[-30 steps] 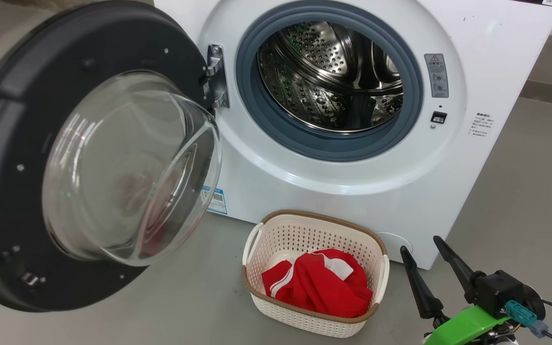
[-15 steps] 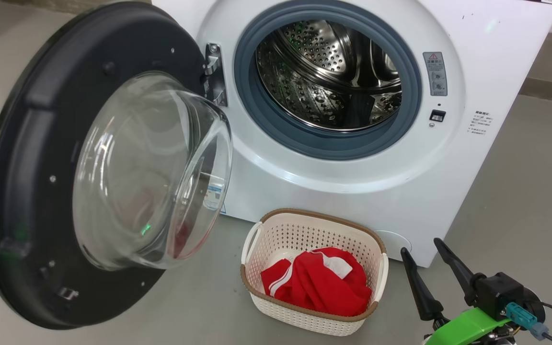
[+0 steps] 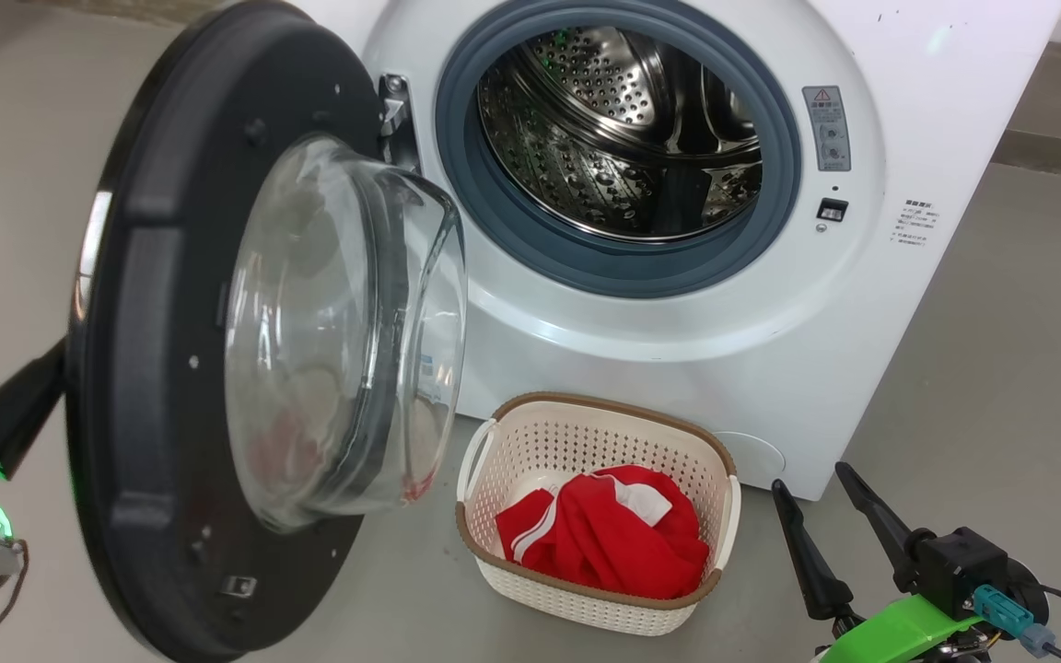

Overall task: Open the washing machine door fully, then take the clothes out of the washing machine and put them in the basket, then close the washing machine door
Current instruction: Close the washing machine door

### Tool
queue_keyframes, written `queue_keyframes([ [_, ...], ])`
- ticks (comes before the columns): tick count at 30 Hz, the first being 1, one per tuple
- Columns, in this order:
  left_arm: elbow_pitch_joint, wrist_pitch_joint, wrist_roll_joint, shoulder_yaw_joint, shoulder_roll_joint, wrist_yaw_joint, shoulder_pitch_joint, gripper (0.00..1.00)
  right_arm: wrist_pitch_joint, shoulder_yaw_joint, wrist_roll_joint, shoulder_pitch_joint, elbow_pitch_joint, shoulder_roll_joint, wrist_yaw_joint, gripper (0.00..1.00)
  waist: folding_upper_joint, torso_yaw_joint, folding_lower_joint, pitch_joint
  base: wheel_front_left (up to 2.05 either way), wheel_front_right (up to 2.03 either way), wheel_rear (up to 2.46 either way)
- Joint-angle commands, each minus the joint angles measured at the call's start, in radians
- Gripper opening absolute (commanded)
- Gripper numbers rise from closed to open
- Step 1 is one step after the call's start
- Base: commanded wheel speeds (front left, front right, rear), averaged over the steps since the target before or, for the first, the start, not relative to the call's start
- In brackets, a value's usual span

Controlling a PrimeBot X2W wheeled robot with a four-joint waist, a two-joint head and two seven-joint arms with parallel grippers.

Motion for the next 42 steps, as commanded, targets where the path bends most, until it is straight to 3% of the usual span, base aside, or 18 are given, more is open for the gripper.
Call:
queue_keyframes([
  [1,-0.061,0.024,-0.021,-0.004,0.015,0.01,0.007,0.0,-0.006,0.018,0.011,-0.026,-0.022,-0.004,0.007,1.0,-0.0001,-0.002,0.0,0.002,0.0,0.0,0.0],
  [13,-0.256,-0.001,-0.142,-0.133,-0.012,0.084,0.117,0.0,-0.006,0.025,0.013,-0.038,-0.025,-0.001,0.007,1.0,-0.0001,-0.047,0.0,0.016,0.0,0.0,0.0],
  [26,-0.372,-0.103,-0.22,-0.268,-0.013,0.094,0.246,0.0,-0.006,0.021,0.011,-0.041,-0.032,0.009,0.007,1.0,-0.0001,-0.115,0.0,0.023,0.0,0.0,0.0],
  [42,-0.404,-0.205,-0.26,-0.289,-0.013,0.1,0.295,0.0,-0.006,0.012,0.006,-0.035,-0.034,0.01,0.007,1.0,-0.0001,-0.15,0.0,0.024,0.0,0.0,0.0],
])
